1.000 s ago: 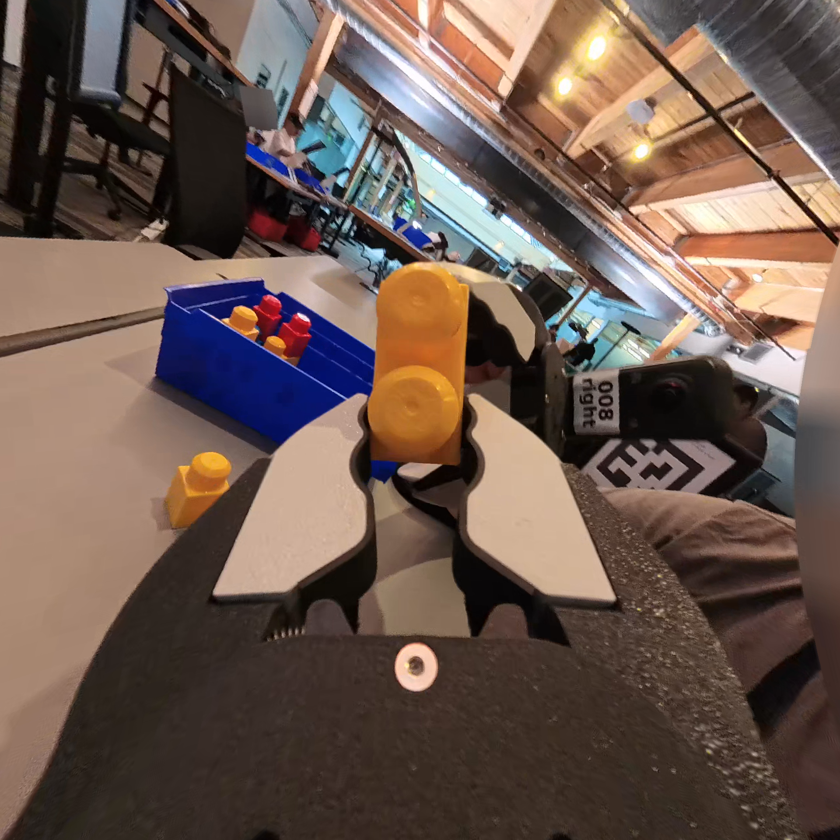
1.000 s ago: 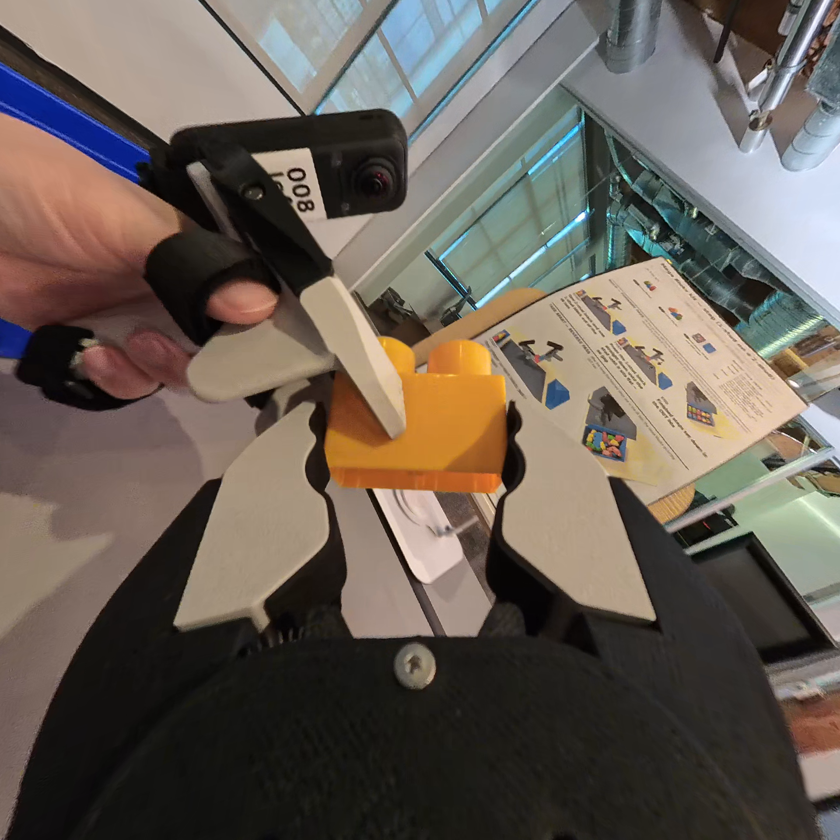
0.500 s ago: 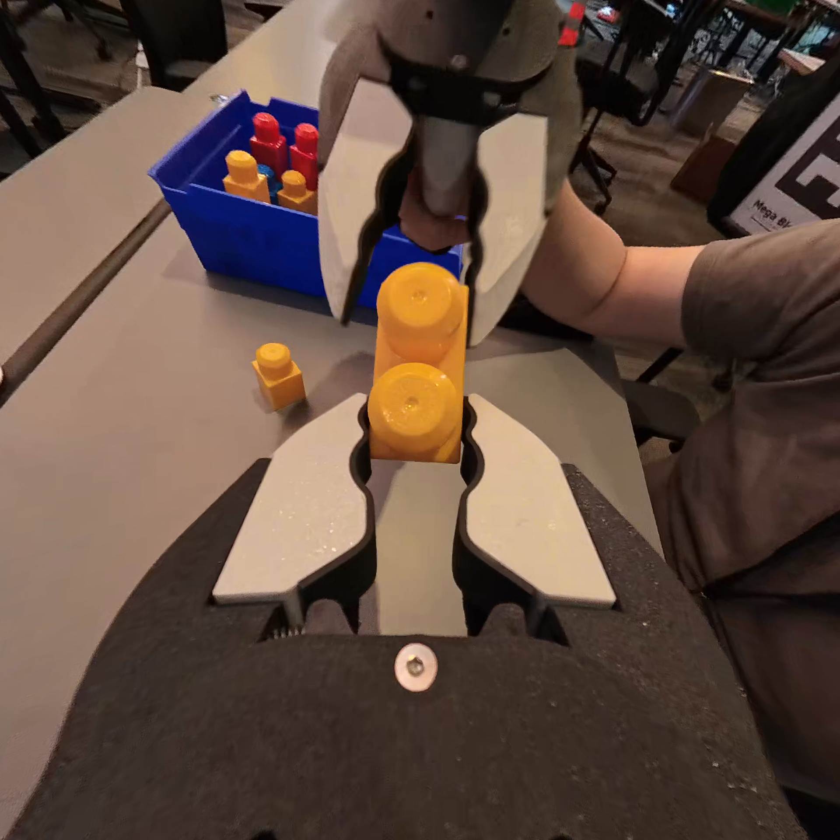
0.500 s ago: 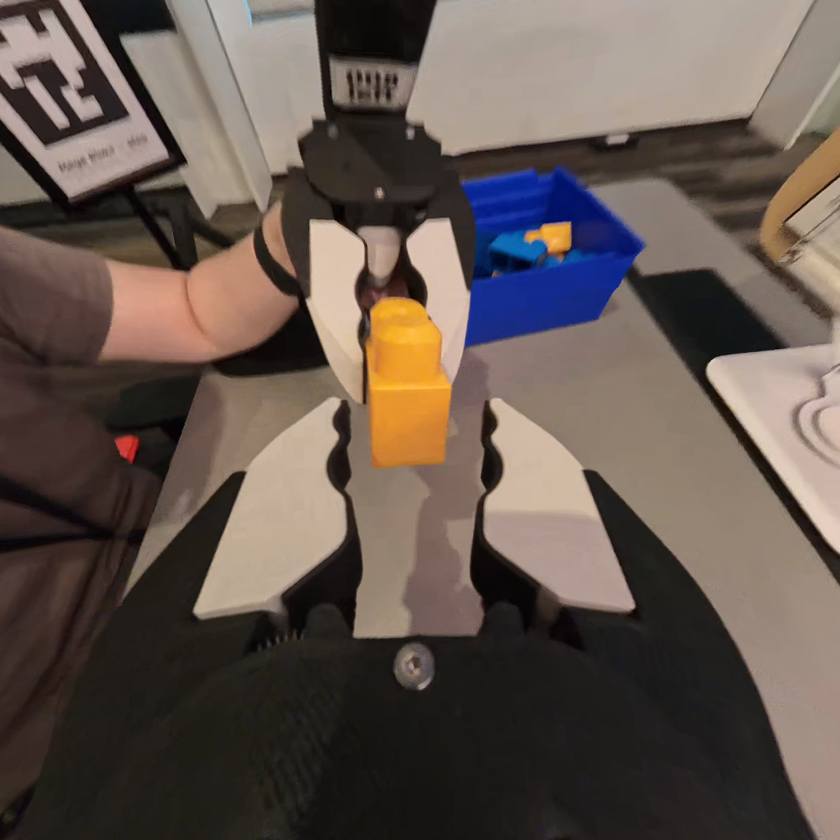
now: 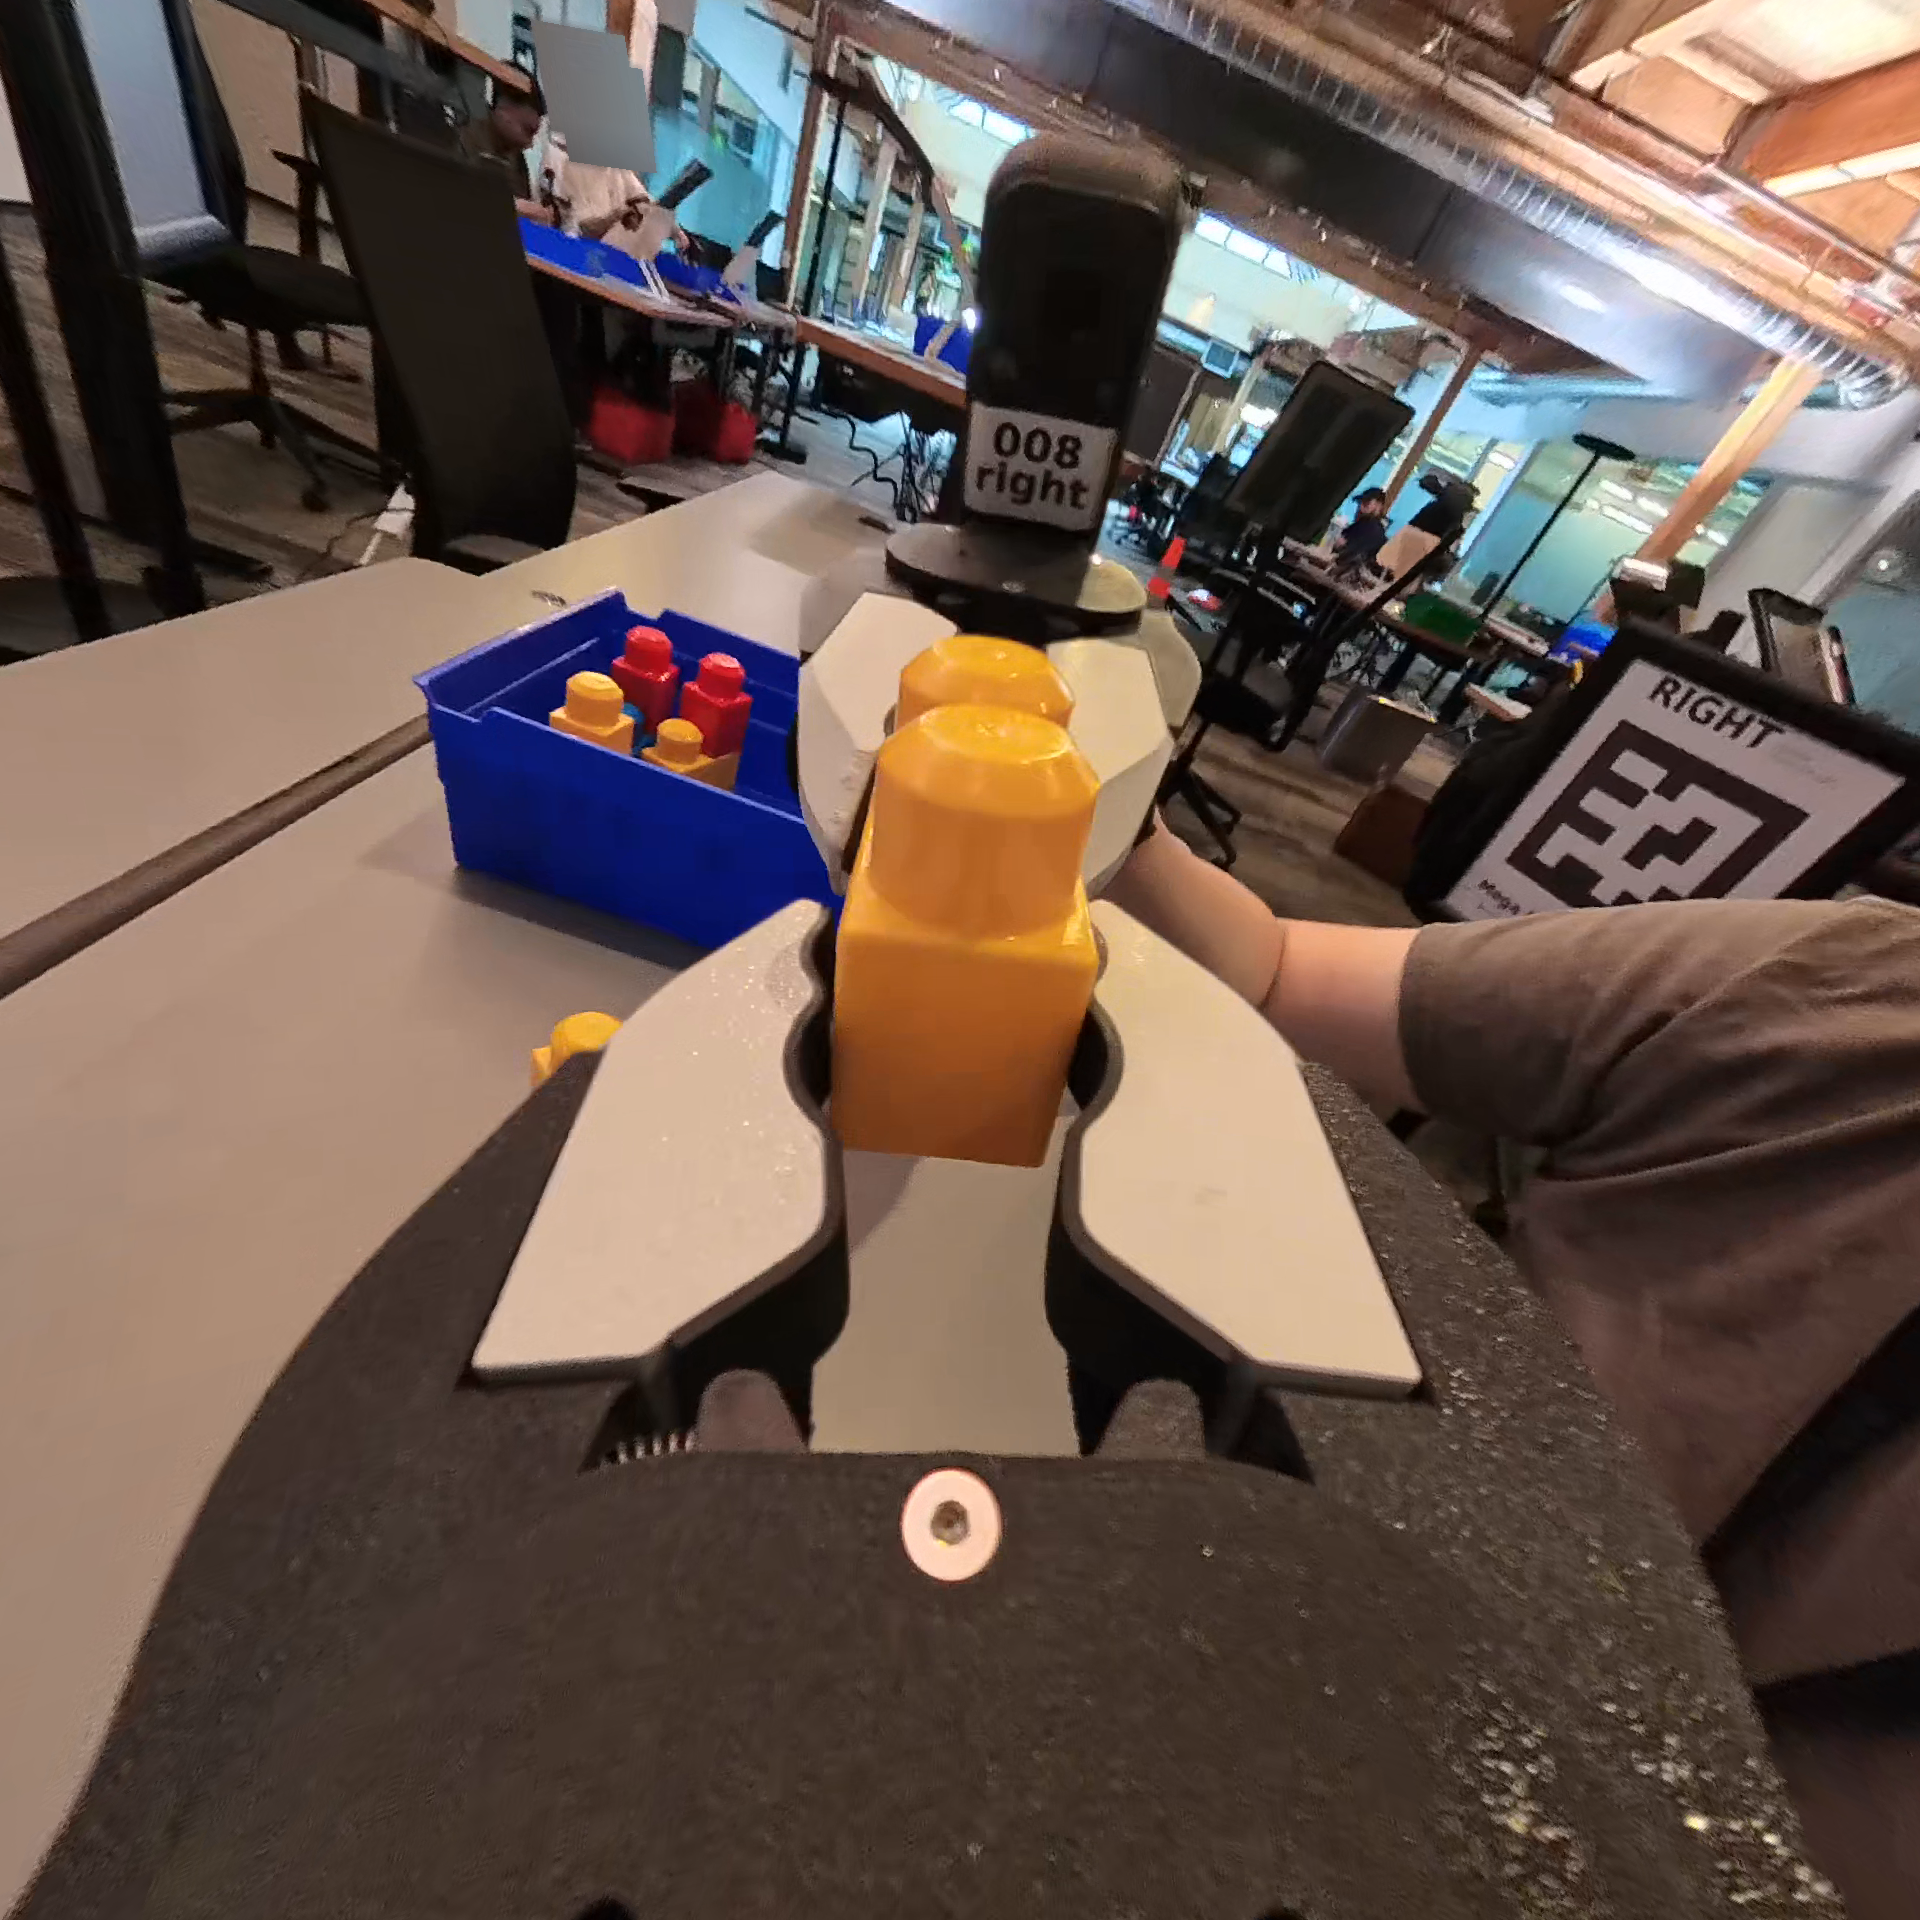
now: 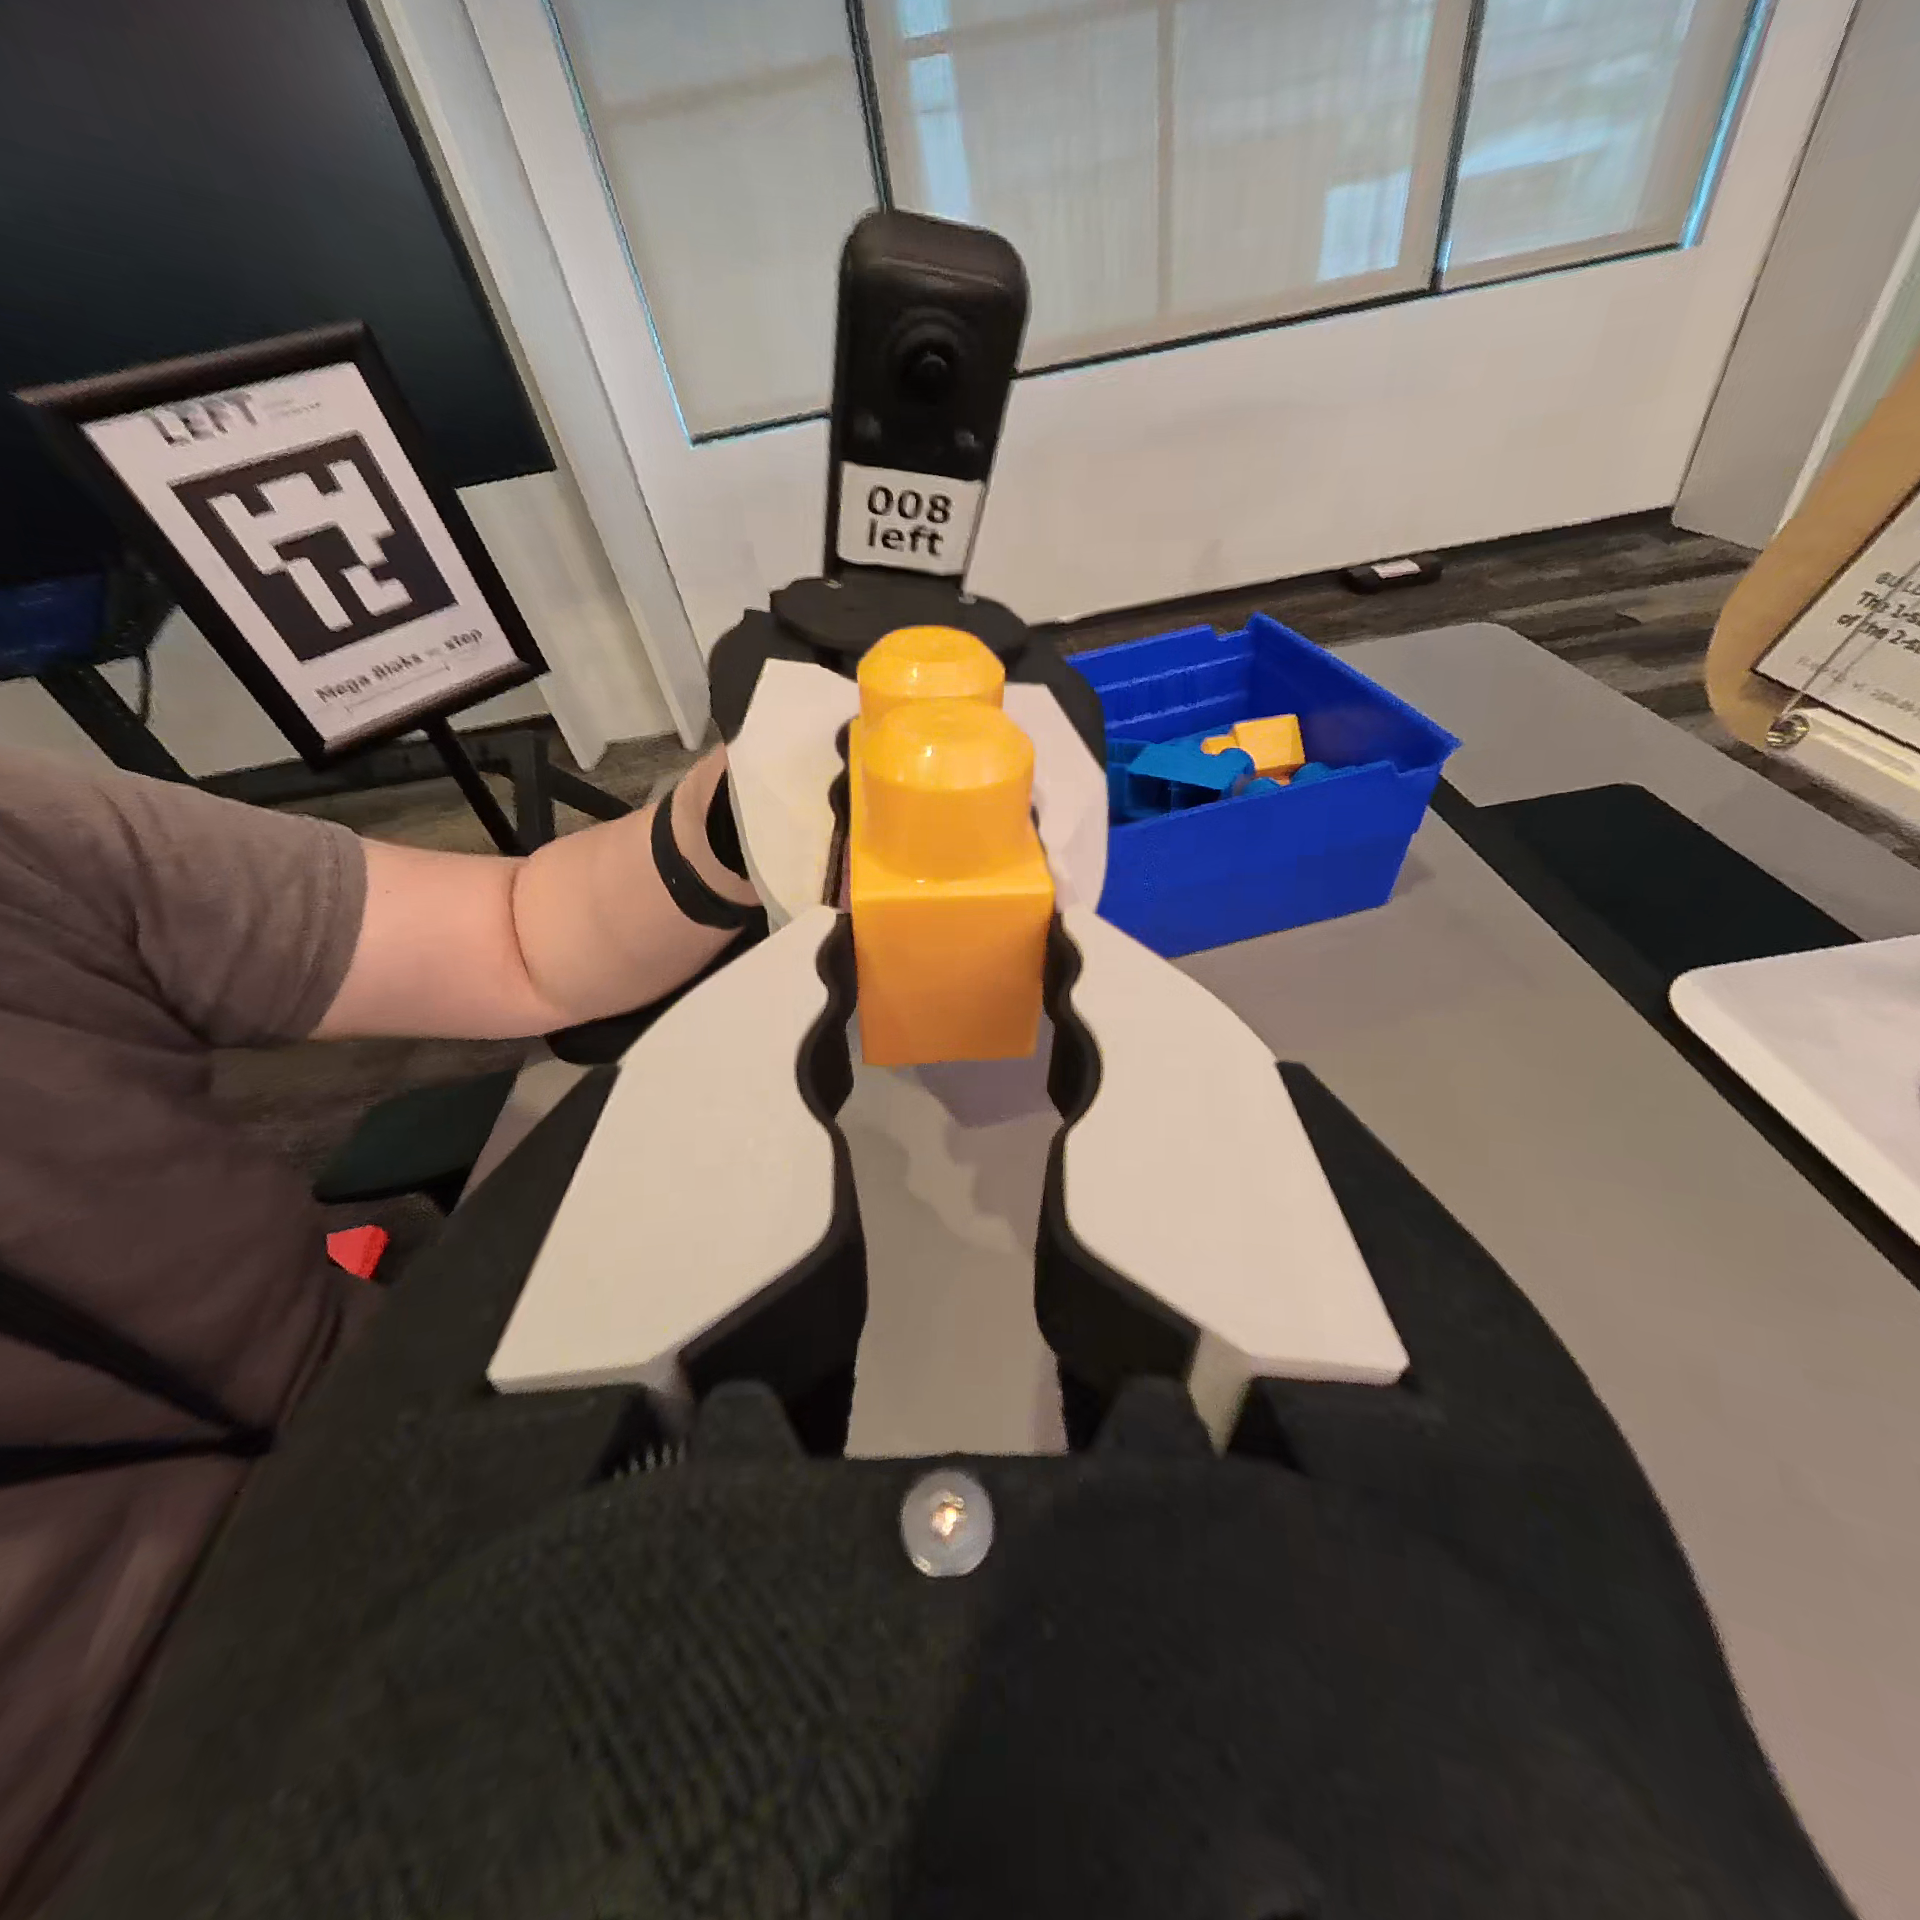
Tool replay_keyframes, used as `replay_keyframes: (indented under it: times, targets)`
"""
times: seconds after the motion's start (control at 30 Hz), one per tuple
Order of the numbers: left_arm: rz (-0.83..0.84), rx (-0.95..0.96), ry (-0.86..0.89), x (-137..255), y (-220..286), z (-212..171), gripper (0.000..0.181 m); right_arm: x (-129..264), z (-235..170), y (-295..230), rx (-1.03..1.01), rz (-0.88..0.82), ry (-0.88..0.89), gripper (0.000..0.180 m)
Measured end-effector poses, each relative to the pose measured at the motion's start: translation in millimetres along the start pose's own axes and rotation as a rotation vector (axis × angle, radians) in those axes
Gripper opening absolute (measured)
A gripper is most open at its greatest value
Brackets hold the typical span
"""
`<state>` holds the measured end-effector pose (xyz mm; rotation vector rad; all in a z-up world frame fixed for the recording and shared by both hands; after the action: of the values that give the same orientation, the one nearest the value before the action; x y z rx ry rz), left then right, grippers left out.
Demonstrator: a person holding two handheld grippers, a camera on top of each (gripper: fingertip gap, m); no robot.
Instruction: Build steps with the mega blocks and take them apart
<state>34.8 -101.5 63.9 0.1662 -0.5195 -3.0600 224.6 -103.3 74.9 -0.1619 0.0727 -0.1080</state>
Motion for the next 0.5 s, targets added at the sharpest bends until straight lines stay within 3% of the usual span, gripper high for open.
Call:
replay_keyframes:
  times: [0.23,0.33,0.5]
  targets:
    - [0.035,-0.104,-0.126,-6,7,-4,0.042,7,10,-5,-0.009,0.025,0.028,0.045]
    - [0.044,-0.11,-0.15,-8,7,-5,0.042,3,3,-4,0.017,0.003,-0.106,0.045]
    - [0.054,-0.128,-0.147,-5,8,-2,0.042,-2,0,-4,0.003,0.039,-0.06,0.034]
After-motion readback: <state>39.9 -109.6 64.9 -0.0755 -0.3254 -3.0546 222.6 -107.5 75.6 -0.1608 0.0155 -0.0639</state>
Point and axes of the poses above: each gripper's, where its closed fingertips meet, x back along the fingers, z out of its top, y = z × x across the jaws, the point moved 10 cm from there along x, back along the fingers, and after that the axes turned 10 degrees about y, right-handed, at the moved point
